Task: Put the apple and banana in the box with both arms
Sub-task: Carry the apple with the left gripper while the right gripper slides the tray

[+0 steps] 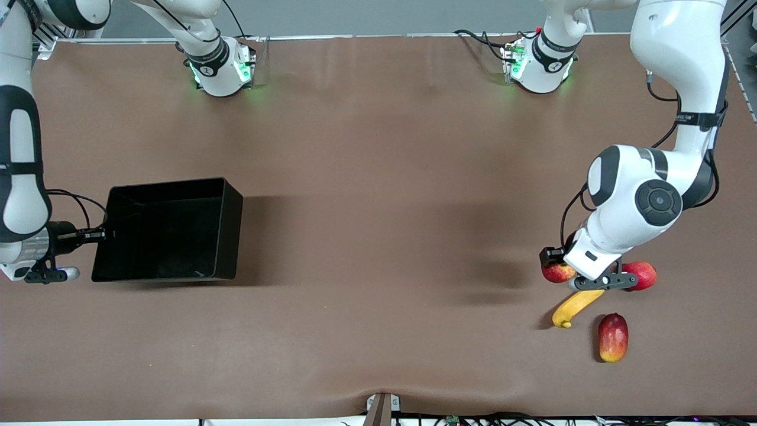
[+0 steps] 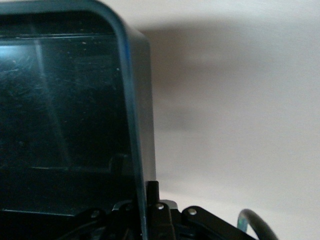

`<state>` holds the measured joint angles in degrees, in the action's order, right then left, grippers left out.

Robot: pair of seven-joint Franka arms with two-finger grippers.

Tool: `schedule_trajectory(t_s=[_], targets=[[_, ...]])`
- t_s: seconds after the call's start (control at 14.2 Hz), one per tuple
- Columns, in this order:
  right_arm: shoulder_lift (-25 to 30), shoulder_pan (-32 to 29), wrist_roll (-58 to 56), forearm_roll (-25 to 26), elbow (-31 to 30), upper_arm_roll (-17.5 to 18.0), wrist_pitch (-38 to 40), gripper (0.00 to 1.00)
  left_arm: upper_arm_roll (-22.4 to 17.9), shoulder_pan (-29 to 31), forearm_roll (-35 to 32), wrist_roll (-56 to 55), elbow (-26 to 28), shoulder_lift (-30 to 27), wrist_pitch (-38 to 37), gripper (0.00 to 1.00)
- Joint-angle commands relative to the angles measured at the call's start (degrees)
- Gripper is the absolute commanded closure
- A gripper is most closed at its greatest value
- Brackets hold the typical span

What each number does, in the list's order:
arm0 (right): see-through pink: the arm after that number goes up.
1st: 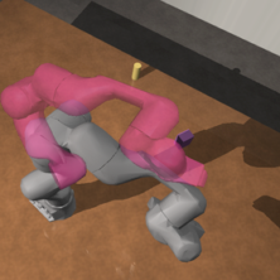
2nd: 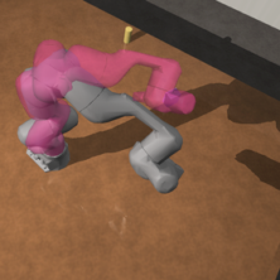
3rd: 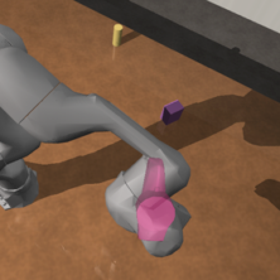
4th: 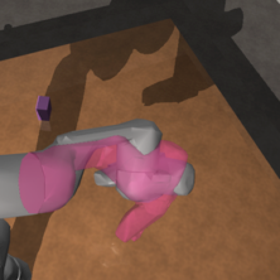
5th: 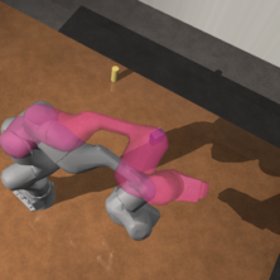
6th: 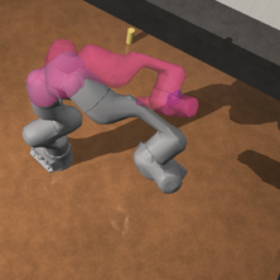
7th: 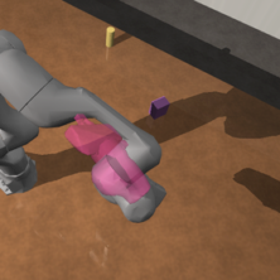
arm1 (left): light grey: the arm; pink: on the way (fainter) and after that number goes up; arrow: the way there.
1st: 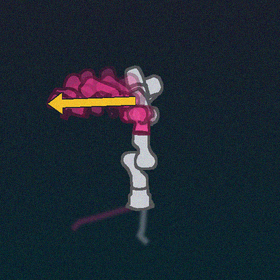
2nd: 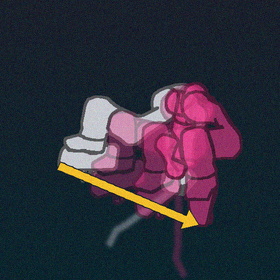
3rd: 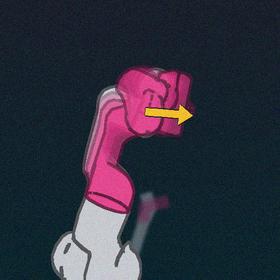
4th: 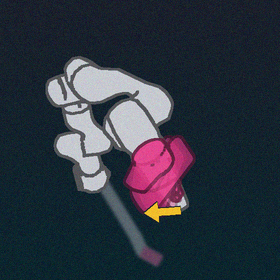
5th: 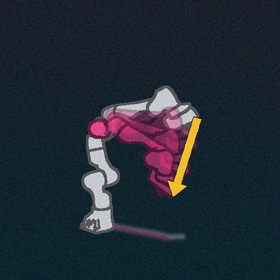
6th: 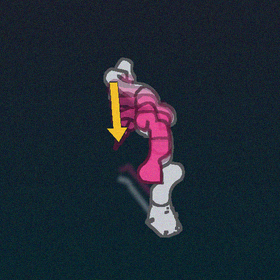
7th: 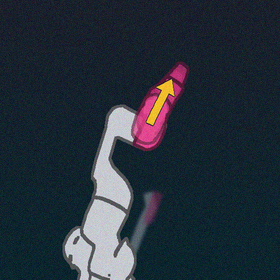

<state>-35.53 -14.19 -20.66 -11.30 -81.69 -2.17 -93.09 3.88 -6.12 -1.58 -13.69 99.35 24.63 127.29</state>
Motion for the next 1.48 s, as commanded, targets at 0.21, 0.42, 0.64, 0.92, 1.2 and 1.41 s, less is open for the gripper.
schedule_trajectory(t_s=[0.21,0.42,0.64,0.92,1.2,1.41], targets=[[3.8,14.4,15.7,-2.1,0.6,0.0,3.4,1.00,1.6,-0.8,0.2,-2.3,0.5,-4.8,-5.9,1.00],[3.5,21.7,21.7,-4.9,0.6,0.1,2.6,1.00,2.4,-0.7,0.2,-2.2,0.5,-7.8,-11.0,1.00],[3.1,27.3,25.0,-8.6,0.5,0.1,-2.6,1.00,3.7,-0.7,0.2,-2.2,1.0,-10.3,-15.0,1.00],[-0.8,36.5,36.0,-8.7,-0.1,-0.1,-12.8,1.00,7.5,-0.6,0.3,-3.4,2.8,-12.6,-16.3,1.00],[-6.5,43.7,43.7,-8.5,-0.1,-0.1,-24.0,1.00,13.1,-0.9,0.3,-12.9,3.1,-12.2,-16.1,1.00],[-9.4,46.3,47.8,-8.7,0.1,-0.1,-29.4,0.61,16.0,-1.3,0.3,-15.0,3.1,-9.4,-14.4,1.00]])
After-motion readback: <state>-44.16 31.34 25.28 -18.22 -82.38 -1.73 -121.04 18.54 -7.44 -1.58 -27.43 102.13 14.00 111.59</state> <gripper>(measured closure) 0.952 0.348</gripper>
